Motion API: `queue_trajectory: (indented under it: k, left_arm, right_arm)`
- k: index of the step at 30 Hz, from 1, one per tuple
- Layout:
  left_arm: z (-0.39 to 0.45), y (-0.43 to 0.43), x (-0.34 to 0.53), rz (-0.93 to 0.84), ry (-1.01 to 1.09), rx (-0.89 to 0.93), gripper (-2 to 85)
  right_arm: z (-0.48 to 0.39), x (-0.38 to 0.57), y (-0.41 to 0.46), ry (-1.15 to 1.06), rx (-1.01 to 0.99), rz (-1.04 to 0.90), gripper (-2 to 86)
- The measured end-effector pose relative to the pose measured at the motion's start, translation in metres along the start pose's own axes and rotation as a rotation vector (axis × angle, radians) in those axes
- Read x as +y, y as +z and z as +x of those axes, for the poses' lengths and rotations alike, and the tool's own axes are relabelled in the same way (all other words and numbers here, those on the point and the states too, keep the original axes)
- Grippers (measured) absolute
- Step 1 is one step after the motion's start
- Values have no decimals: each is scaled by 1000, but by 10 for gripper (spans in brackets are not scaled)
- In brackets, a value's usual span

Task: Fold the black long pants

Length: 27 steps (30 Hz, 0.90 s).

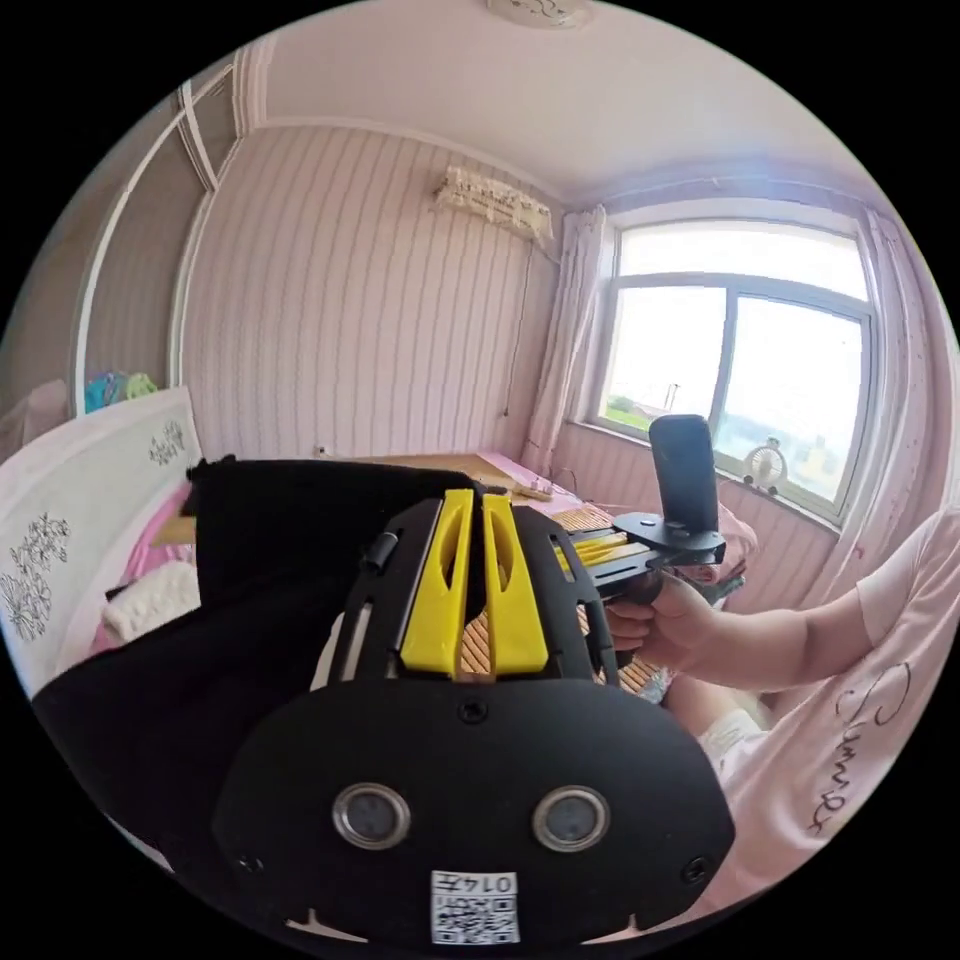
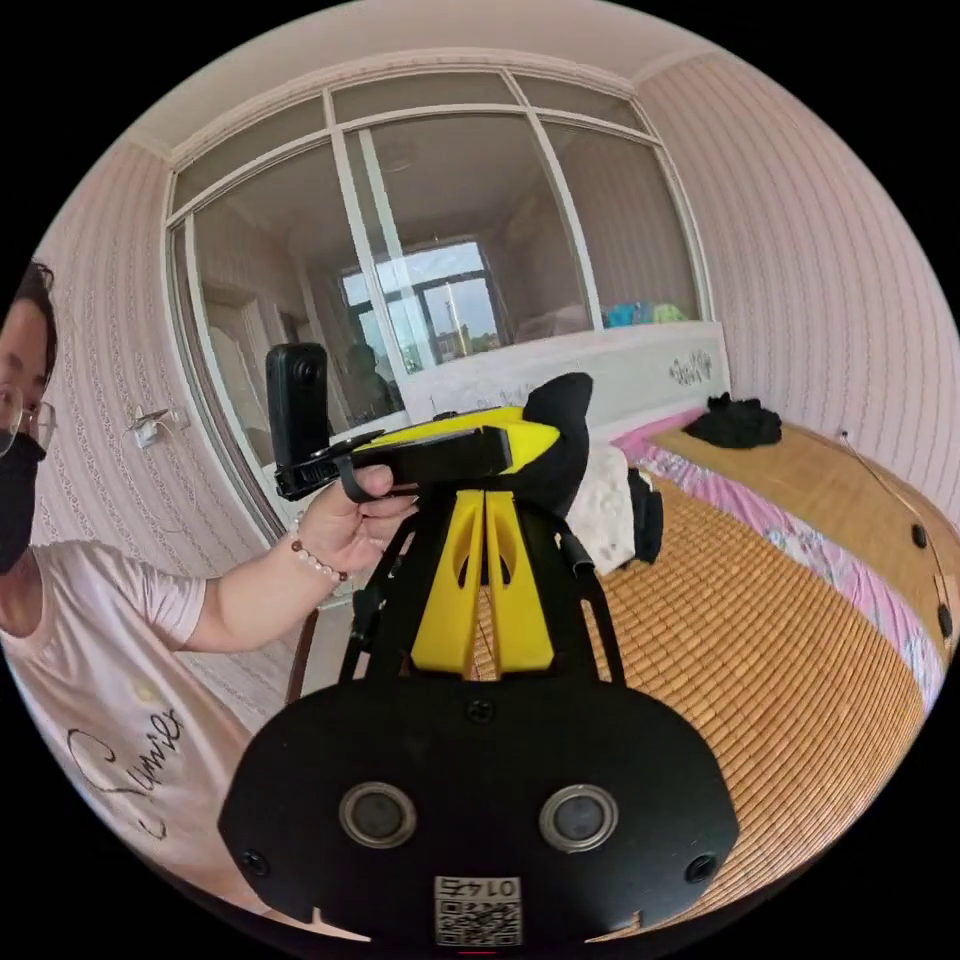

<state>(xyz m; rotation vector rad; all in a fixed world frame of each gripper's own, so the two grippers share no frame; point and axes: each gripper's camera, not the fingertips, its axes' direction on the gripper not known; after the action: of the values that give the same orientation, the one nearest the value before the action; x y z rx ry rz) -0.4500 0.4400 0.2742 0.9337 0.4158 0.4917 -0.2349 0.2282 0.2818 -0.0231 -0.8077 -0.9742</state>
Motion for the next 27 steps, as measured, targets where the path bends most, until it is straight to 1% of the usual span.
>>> queue_trajectory:
  k: [1, 2, 3, 4, 5, 6, 8, 11, 12, 13, 16, 18, 20, 22, 23, 24, 25, 26, 27]
  left_arm:
    - [6, 32, 36, -83, -49, 57, 5]
    - [8, 48, 56, -128, -80, 81, 8]
    - [11, 74, 95, -228, -158, 106, 11]
    - [16, 88, 130, -317, -218, 134, 11]
    - [18, 90, 145, -342, -240, 161, 8]
    - [22, 85, 168, -357, -282, 200, 3]
    - [24, 63, 192, -352, -329, 183, 1]
    - [9, 13, 215, -350, -411, -18, 5]
    - [-3, -9, 224, -345, -465, -144, 10]
    - [-15, -29, 234, -348, -515, -272, 18]
    - [-46, -66, 260, -360, -666, -472, 46]
    - [-59, -77, 273, -362, -745, -502, 61]
    - [-68, -80, 281, -354, -803, -514, 77]
    - [-81, -74, 291, -347, -882, -510, 112]
    - [-84, -70, 294, -355, -902, -508, 119]
    - [-92, -60, 302, -396, -946, -506, 133]
    - [-99, -47, 310, -453, -969, -461, 133]
    - [-101, -41, 313, -483, -979, -431, 132]
    - [-104, -33, 318, -514, -979, -376, 119]
  right_arm:
    - [9, 21, 3, 42, 17, -46, -3]
    - [27, 65, 14, 131, 67, -177, -2]
    - [43, 108, 25, 233, 118, -327, -1]
    - [49, 128, 29, 277, 128, -389, -1]
    - [57, 160, 32, 337, 136, -466, 1]
    - [59, 181, 31, 372, 154, -502, 4]
    - [60, 191, 30, 377, 160, -512, 12]
    - [58, 171, 41, 284, 137, -503, 50]
    - [56, 158, 50, 241, 131, -504, 78]
    - [55, 152, 55, 220, 124, -506, 85]
    - [40, 120, 92, 83, 78, -528, 114]
    - [26, 101, 131, -38, 117, -605, 146]
    - [23, 97, 159, -89, 153, -673, 173]
    - [30, 103, 186, -69, 179, -783, 185]
    - [37, 112, 201, -37, 187, -876, 185]
    - [42, 118, 205, -22, 207, -911, 166]
    - [41, 117, 200, -34, 255, -882, 156]
    - [39, 116, 192, -74, 281, -874, 85]
    - [39, 114, 182, -108, 257, -881, 38]
